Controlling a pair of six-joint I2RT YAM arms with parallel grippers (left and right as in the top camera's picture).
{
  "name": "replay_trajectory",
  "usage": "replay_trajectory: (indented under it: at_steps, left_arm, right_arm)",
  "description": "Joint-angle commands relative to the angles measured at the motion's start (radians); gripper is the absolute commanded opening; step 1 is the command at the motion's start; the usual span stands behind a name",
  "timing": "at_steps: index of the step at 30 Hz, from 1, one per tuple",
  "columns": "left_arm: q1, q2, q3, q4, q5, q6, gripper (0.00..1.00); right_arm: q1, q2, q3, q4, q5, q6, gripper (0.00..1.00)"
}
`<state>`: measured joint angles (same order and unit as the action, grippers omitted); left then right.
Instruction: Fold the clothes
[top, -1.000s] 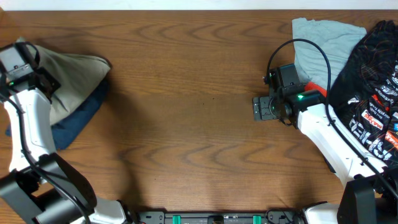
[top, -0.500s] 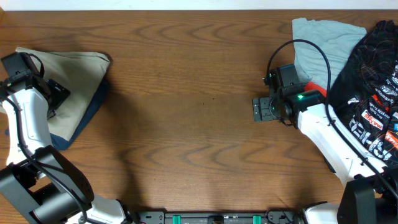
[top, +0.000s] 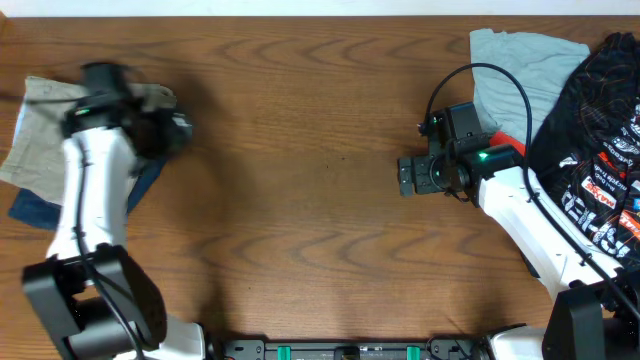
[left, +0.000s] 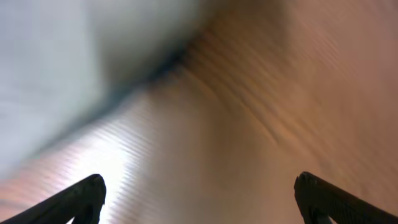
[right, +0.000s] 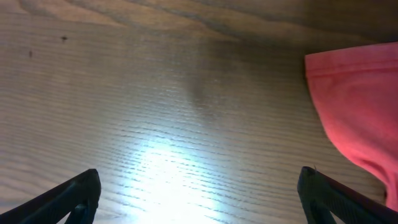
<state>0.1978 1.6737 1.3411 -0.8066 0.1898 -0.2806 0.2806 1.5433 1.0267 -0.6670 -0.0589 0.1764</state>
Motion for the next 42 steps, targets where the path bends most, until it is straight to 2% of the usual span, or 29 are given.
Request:
replay_trajectory:
  at_steps: [1,7,13,16,21,24,29,34,37,42]
  left_arm:
    - [-0.144,-0.014,-0.002,-0.056,0.041,0.138,0.98]
    - [-0.313,-0.014,-0.002,-0.277,0.002,0.142,0.98]
    - [-0.343,-0.022,-0.002,-0.509,0.001,0.106,0.98]
    - [-0.346,-0.067,-0.007,-0.551,-0.020,0.103,0.98]
    - [-0.354,-0.279,-0.071,-0.522,-0.092,0.077,0.98]
    - [-0.370,-0.484,-0.160,-0.433,-0.105,0.077,0.98]
    - [-0.414,-0.887,-0.351,-0.267,-0.165,0.077,0.98]
    - [-0.419,-1.243,-0.491,-0.178,-0.229,0.061,0.98]
    - [-0.419,-1.370,-0.535,-0.149,-0.228,0.061,0.98]
    - [-0.419,-1.439,-0.539,-0.148,-0.228,0.061,0.98]
  right_arm:
    - [-0.021,-0.011,0.015,0.000,-0.028,0.014,0.99]
    - [-0.119,-0.011,0.015,-0.053,-0.033,0.059,0.99]
    - [-0.216,-0.012,0.015,-0.212,-0.043,0.054,0.99]
    - [-0.245,-0.016,0.014,-0.281,-0.043,0.055,0.99]
    - [-0.255,-0.082,-0.002,-0.330,-0.043,0.055,0.99]
    - [-0.253,-0.163,-0.037,-0.309,-0.043,0.055,0.99]
    - [-0.253,-0.395,-0.168,-0.183,-0.043,0.054,0.99]
    - [-0.253,-0.684,-0.306,-0.064,-0.036,0.047,0.99]
    - [-0.253,-0.821,-0.378,0.003,-0.035,0.047,0.99]
    - [-0.253,-0.910,-0.441,0.031,-0.041,0.048,0.99]
